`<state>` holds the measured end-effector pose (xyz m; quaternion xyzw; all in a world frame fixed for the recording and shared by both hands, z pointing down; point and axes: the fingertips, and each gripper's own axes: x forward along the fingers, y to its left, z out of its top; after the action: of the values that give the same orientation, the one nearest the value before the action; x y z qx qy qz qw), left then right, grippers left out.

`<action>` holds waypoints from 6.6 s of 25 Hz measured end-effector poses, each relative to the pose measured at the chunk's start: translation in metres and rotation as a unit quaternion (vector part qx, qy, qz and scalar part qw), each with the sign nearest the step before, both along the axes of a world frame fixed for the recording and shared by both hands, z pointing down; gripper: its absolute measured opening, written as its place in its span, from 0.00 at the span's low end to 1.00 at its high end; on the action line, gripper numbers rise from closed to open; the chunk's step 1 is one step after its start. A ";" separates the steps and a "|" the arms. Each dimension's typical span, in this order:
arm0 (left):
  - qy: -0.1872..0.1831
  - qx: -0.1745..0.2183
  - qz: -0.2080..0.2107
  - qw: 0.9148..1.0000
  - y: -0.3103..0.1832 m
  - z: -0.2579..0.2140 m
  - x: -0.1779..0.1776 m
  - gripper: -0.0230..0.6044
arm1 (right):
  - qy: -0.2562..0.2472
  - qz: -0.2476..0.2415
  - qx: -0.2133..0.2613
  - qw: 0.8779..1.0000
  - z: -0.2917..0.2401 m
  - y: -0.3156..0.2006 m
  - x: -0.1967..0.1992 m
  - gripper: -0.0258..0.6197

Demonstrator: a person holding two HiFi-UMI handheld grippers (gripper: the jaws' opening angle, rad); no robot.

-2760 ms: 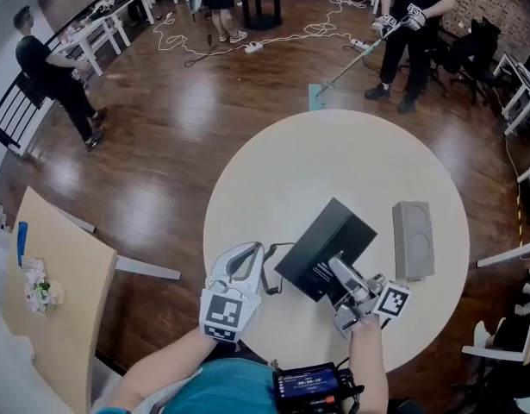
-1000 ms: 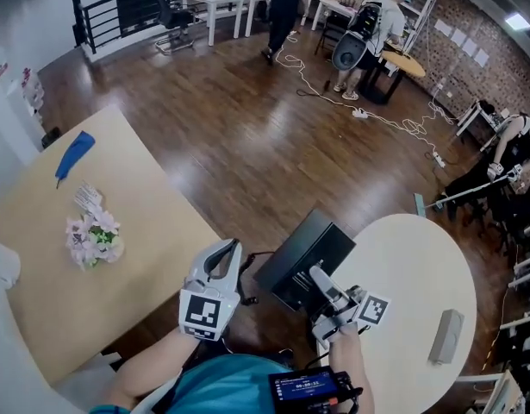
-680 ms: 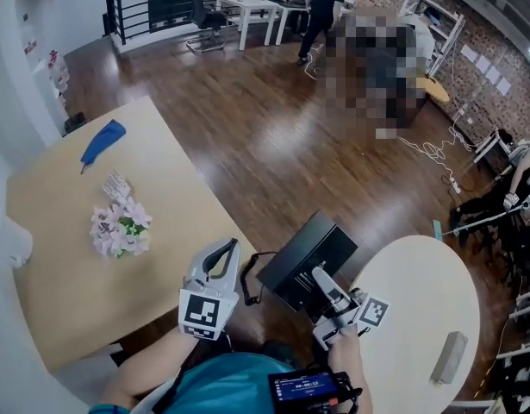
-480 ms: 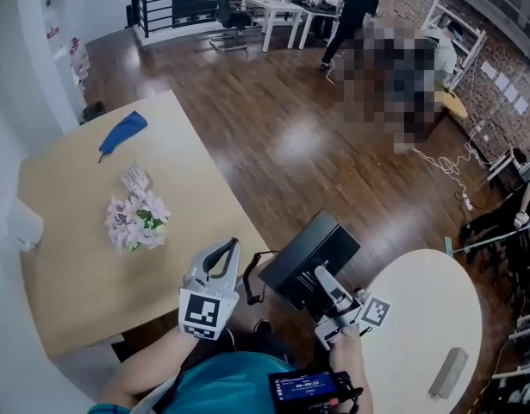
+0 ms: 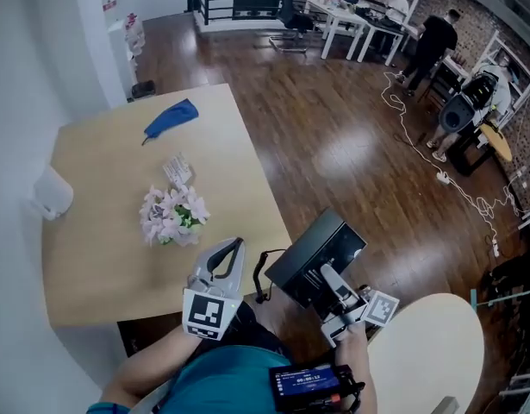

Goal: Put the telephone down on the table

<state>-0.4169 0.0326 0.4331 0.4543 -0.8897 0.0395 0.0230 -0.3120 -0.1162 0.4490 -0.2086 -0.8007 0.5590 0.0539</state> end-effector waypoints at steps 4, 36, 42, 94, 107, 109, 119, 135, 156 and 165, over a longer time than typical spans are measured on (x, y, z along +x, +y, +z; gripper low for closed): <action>0.002 -0.010 -0.033 0.999 0.010 0.000 -0.023 0.06 | -0.002 -0.048 0.007 0.999 -0.002 0.005 -0.039 0.27; 0.080 -0.072 -0.342 0.934 0.156 0.080 -0.056 0.05 | 0.075 -0.428 0.011 0.901 0.149 0.109 -0.169 0.27; 0.091 -0.103 -0.329 0.934 0.160 0.106 -0.061 0.06 | 0.079 -0.445 0.007 0.892 0.170 0.120 -0.175 0.27; 0.063 -0.039 -0.276 0.958 0.232 0.046 -0.065 0.06 | 0.225 -0.019 0.464 0.857 0.113 0.072 -0.188 0.02; 0.044 -0.012 -0.162 0.986 0.270 0.016 -0.014 0.06 | 0.203 0.089 0.524 0.823 0.038 0.156 -0.088 0.03; 0.044 -0.013 -0.147 0.988 0.272 0.018 -0.005 0.06 | 0.206 0.096 0.526 0.820 0.034 0.166 -0.072 0.03; 0.028 0.001 -0.073 0.997 0.224 -0.006 0.049 0.06 | 0.185 0.138 0.547 0.805 -0.001 0.167 0.000 0.03; 0.048 -0.028 -0.033 0.998 0.150 0.013 0.189 0.06 | 0.154 0.121 0.542 0.817 0.020 0.151 0.130 0.03; 0.065 -0.046 -0.037 0.996 0.196 0.032 0.273 0.06 | 0.167 0.102 0.531 0.825 0.036 0.207 0.205 0.03; 0.125 -0.015 -0.043 0.991 0.219 0.040 0.248 0.06 | 0.157 0.150 0.520 0.826 0.042 0.236 0.202 0.03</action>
<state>-0.1689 0.2516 0.4732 0.4167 -0.8978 -0.0056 0.1425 -0.1096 0.1202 0.4912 0.0635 -0.9749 0.0862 0.1953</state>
